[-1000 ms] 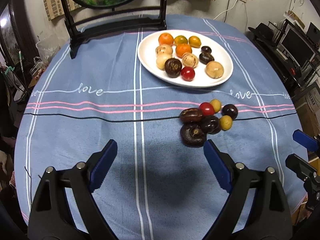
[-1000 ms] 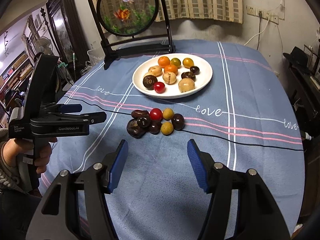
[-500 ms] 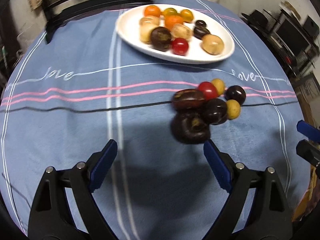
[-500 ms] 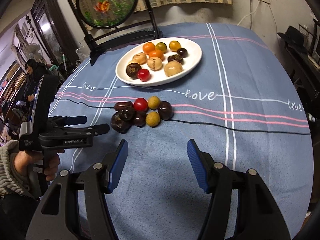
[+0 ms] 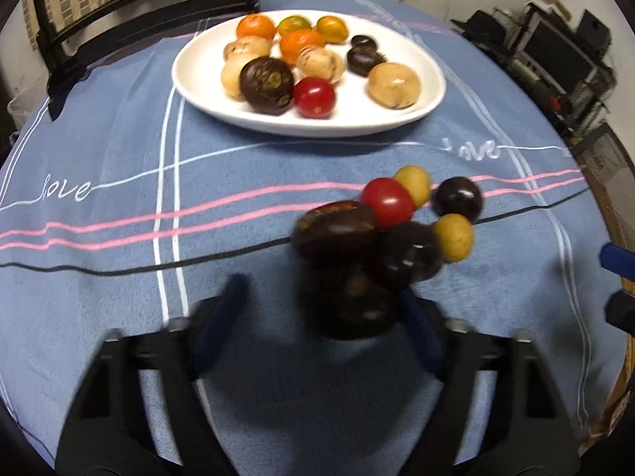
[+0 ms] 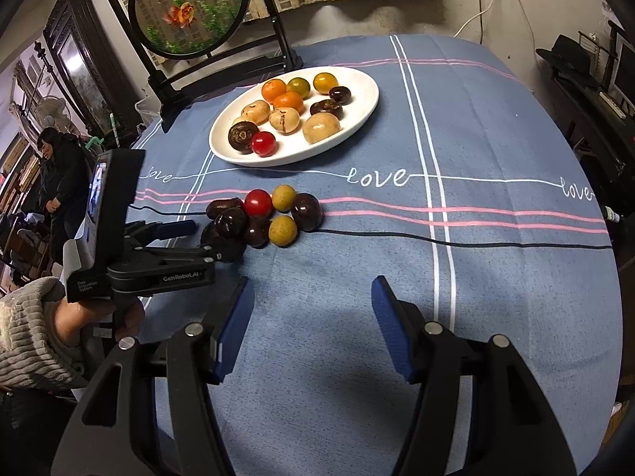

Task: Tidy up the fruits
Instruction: 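Grasp a large dark patterned fruit with the left tool while the right tool grasps a dark fruit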

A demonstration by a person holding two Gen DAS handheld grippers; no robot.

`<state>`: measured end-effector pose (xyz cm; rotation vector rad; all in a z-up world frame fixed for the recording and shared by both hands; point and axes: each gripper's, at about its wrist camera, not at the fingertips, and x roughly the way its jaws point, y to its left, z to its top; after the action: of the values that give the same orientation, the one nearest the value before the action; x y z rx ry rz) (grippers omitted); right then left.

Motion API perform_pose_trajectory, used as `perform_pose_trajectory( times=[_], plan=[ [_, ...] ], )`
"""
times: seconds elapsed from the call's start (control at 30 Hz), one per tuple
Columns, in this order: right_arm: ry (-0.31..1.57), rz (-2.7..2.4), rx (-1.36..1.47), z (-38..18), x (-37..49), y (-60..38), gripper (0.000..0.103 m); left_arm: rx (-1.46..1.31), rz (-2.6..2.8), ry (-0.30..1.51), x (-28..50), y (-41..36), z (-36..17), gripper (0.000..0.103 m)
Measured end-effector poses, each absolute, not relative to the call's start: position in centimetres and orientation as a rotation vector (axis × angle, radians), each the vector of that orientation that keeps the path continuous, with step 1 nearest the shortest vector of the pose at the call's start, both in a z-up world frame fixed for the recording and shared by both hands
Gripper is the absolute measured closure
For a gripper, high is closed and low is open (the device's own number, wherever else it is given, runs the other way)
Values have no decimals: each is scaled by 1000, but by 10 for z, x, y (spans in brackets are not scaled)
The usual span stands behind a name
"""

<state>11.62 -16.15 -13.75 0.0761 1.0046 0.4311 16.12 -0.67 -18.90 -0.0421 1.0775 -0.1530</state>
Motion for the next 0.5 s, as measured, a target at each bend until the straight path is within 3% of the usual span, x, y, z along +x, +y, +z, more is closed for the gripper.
perform_pose_trajectory(
  times=[0.03, 0.43, 0.5],
  plan=[
    [1005, 432, 75, -138, 116, -161, 41, -38, -167, 1079, 161, -8, -187, 55],
    [971, 509, -5, -156, 157, -134, 41, -105, -40, 1091, 112, 41, -175, 55],
    [973, 522, 6, -161, 170, -130, 45, -112, -9, 1092, 105, 48, -174, 55]
  ],
)
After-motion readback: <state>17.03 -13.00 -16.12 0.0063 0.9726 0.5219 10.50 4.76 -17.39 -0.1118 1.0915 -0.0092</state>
